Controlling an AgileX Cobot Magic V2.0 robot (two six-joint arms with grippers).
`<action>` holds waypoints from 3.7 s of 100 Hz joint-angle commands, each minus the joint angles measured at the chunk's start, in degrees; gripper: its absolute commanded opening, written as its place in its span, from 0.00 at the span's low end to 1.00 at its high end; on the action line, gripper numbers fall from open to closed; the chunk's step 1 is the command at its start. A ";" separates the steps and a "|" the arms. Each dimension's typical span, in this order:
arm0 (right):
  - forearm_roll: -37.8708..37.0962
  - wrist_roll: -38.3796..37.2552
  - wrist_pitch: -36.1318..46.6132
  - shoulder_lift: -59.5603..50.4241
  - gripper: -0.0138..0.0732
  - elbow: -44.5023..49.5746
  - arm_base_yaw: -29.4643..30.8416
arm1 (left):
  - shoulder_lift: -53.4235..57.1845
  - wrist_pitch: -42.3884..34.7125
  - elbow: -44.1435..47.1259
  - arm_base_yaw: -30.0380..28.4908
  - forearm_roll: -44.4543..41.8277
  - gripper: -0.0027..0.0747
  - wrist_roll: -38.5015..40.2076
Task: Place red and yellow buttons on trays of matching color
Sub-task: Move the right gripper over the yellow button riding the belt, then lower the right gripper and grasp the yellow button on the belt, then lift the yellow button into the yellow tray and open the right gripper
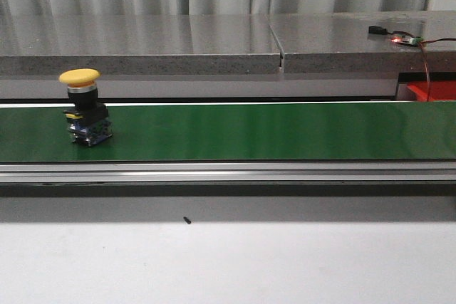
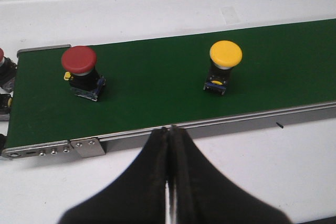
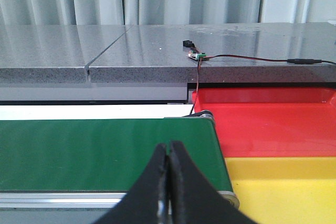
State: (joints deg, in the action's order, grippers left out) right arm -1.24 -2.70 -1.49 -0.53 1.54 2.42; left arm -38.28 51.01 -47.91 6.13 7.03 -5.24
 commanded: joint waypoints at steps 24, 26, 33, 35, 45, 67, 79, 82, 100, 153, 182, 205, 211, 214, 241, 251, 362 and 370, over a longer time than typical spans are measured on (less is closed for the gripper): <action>0.11 0.29 5.97 -1.28 0.08 -0.86 0.15 | 14.15 -1.97 5.46 0.52 0.41 0.01 -0.10; 0.11 0.29 6.60 -1.28 0.08 -0.93 0.15 | 14.87 -1.50 5.52 0.52 0.41 0.01 -0.10; 0.11 0.29 9.08 -1.28 0.08 -1.33 0.15 | 16.95 -0.78 5.95 0.52 0.41 0.01 -0.10; 0.11 0.29 9.43 -1.28 0.08 -1.48 0.15 | 17.44 -0.65 5.95 0.52 0.41 0.01 -0.10; 0.11 0.29 6.81 -1.26 0.08 -3.50 0.15 | 18.93 -0.38 5.95 0.52 0.28 0.01 -0.10; 1.65 0.24 -7.47 3.29 0.08 -11.78 0.15 | 19.22 -0.38 5.95 0.52 0.28 0.01 -0.10; 4.96 0.24 -11.87 9.13 0.08 -16.13 0.08 | 19.22 -0.38 5.95 0.52 0.28 0.01 -0.10; 5.70 0.24 -12.68 10.74 0.08 -17.42 0.08 | 19.22 -0.38 5.95 0.52 0.28 0.01 -0.10; 6.92 0.45 -15.64 22.36 0.08 -24.48 -0.01 | 19.22 -0.38 5.95 0.52 0.28 0.01 -0.10; 6.92 4.86 -28.38 53.19 0.51 -49.54 -14.17 | 19.22 -0.38 5.95 0.52 0.28 0.01 -0.10; 7.03 6.16 -43.37 68.82 0.83 -64.81 -22.08 | 19.22 -0.38 5.95 0.52 0.28 0.01 -0.10; 9.34 11.85 -53.23 80.59 0.83 -78.25 -26.62 | 19.22 -0.38 5.95 0.52 0.28 0.01 -0.10; 9.61 13.64 -54.61 83.15 0.83 -81.20 -27.54 | 19.22 -0.38 5.95 0.52 0.28 0.01 -0.10; 9.65 14.27 -55.41 84.40 0.83 -82.46 -28.11 | 19.22 -0.38 5.95 0.52 0.28 0.01 -0.10; 10.05 18.16 -57.05 94.61 0.83 -90.60 -32.52 | 19.22 -0.38 5.95 0.52 0.28 0.01 -0.10; 10.05 18.59 -56.24 97.68 0.83 -92.33 -33.98 | 19.22 -0.38 5.95 0.52 0.28 0.01 -0.10; 13.88 18.71 -43.73 104.62 0.37 -94.36 -34.26 | 19.22 -0.38 5.95 0.52 0.28 0.01 -0.10; 13.88 18.65 -45.02 103.42 0.37 -94.36 -33.26 | 19.22 -0.38 5.95 0.52 0.28 0.01 -0.10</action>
State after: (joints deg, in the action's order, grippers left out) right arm 11.89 15.52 -46.93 107.75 -90.82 -32.00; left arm -18.43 54.52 -40.47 6.13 6.71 -5.24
